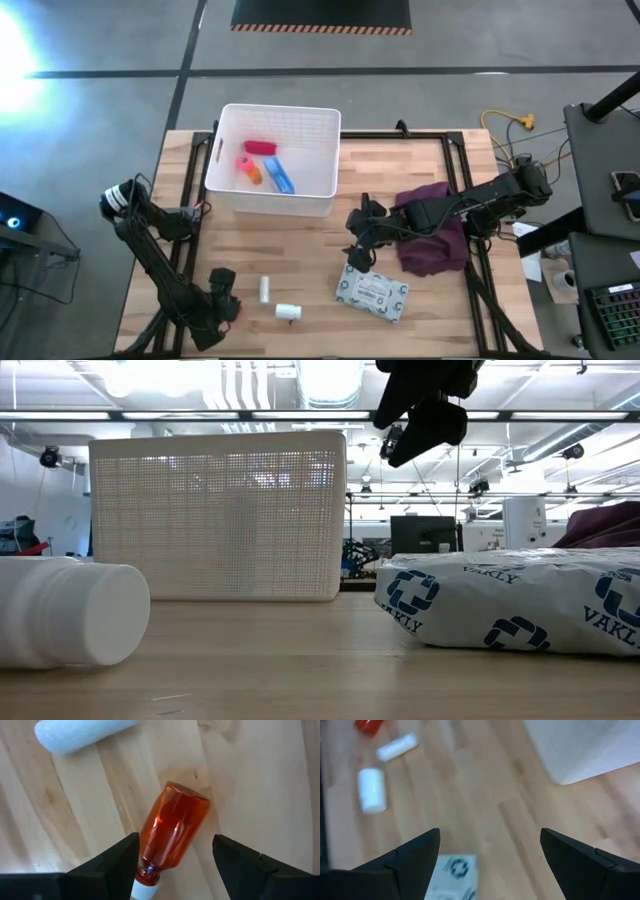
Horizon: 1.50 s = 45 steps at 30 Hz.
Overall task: Pick & place medical supplies in basket/bin
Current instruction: Put the mailer bag into the white bin
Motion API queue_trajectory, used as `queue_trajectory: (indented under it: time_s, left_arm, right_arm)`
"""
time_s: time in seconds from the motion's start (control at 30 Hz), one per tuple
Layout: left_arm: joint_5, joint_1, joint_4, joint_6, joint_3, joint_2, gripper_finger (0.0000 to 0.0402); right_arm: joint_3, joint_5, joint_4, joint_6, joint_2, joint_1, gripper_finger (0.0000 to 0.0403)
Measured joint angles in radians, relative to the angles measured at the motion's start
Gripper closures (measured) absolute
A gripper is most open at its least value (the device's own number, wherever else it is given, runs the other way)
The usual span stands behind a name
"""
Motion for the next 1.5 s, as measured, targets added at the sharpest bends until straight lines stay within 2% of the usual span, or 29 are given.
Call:
queue_trajectory:
  time_s: [0.13,0.27,0.4,0.6,0.7,0.87,0.97,1.07,1.17,1.3,1.43,1.5]
  left_arm:
    - [-0.007,0.001,-0.015,0.004,0.001,-0.002,0.0171]
    - [-0.011,0.001,-0.024,0.004,0.001,-0.013,0.0171]
    - [-0.059,0.026,0.021,0.003,0.002,-0.020,0.0171]
    - [-0.057,0.195,0.062,-0.015,0.001,-0.056,0.0184]
    - [-0.055,0.301,0.183,-0.047,0.000,-0.082,0.0194]
    - [-0.058,0.453,0.453,-0.218,0.001,-0.094,0.0197]
    - [-0.067,0.491,0.668,-0.350,0.000,-0.078,0.0200]
    - [-0.158,0.491,0.770,-0.452,0.020,-0.024,0.0219]
    - [-0.222,0.482,0.763,-0.547,0.084,0.062,0.0250]
    - [-0.208,0.480,0.762,-0.633,0.244,0.233,0.0295]
    - [-0.129,0.474,0.732,-0.659,0.496,0.438,0.0332]
    - [-0.126,0.466,0.621,-0.675,0.661,0.547,0.0346]
  right_arm:
    - [0.000,-0.151,-0.069,-0.001,0.000,0.046,0.0069]
    - [-0.005,-0.273,-0.173,0.068,0.000,0.124,0.0069]
    - [-0.023,-0.290,-0.177,0.144,0.000,0.187,0.0069]
    - [-0.072,-0.280,-0.154,0.234,-0.001,0.177,0.0069]
    - [-0.119,-0.294,-0.139,0.239,-0.001,0.159,0.0069]
    - [-0.227,-0.398,-0.033,0.245,-0.002,0.126,0.0069]
    - [-0.290,-0.466,0.046,0.210,-0.004,0.118,0.0069]
    - [-0.345,-0.510,0.102,0.147,-0.004,0.110,0.0069]
    - [-0.397,-0.533,0.143,0.081,-0.007,0.107,0.0069]
    - [-0.452,-0.547,0.199,0.005,-0.017,0.105,0.0069]
    - [-0.480,-0.550,0.260,-0.036,-0.022,0.103,0.0069]
    - [-0.484,-0.553,0.270,-0.056,-0.023,0.105,0.0069]
